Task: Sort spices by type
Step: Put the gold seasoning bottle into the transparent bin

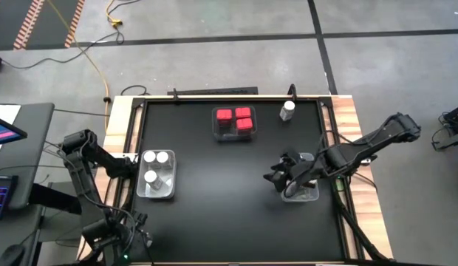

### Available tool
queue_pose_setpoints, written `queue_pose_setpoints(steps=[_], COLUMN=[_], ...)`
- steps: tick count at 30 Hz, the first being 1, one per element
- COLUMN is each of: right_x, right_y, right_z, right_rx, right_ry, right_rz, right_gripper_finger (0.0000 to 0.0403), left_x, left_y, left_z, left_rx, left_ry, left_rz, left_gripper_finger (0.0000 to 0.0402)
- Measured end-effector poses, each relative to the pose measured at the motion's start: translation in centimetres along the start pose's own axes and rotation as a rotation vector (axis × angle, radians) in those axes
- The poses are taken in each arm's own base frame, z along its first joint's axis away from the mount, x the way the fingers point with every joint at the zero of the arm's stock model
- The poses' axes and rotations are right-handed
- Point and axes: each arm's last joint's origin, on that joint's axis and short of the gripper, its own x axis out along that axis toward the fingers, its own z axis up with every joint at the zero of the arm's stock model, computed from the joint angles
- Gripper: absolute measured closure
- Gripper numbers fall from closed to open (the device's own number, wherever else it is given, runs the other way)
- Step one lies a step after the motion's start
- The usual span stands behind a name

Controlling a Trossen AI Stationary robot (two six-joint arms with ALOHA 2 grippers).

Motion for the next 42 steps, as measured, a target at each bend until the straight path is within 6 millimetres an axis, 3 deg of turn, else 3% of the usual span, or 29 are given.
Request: queue_pose_setpoints(steps=[9, 24, 34, 42], right_x=[2.2, 1.9, 1.9, 1.3], right_y=[0.8, 1.3, 1.4, 1.4], right_z=[-1.1, -1.1, -1.2, -1.3], right_rx=[-0.017, -0.003, -0.002, -0.070], right_ry=[0.021, 0.015, 0.017, 0.024], right_rz=[-0.008, 0.039, 0.047, 0.061], right_gripper_finger=[0.0088, 0.0088, 0.0088, 0.0088], left_x=[0.3, 2.8, 2.8, 2.7], left_y=[0.0, 0.7, 0.8, 2.6], left_z=[-0.1, -0.9, -0.8, 0.3], left_rx=[0.042, 0.073, 0.060, -0.064], left_ry=[0.001, 0.013, -0.015, -0.006], left_rz=[0.001, 0.023, 0.065, 0.100], left_gripper_finger=[0.0085, 0.0086, 0.0133, 0.0132])
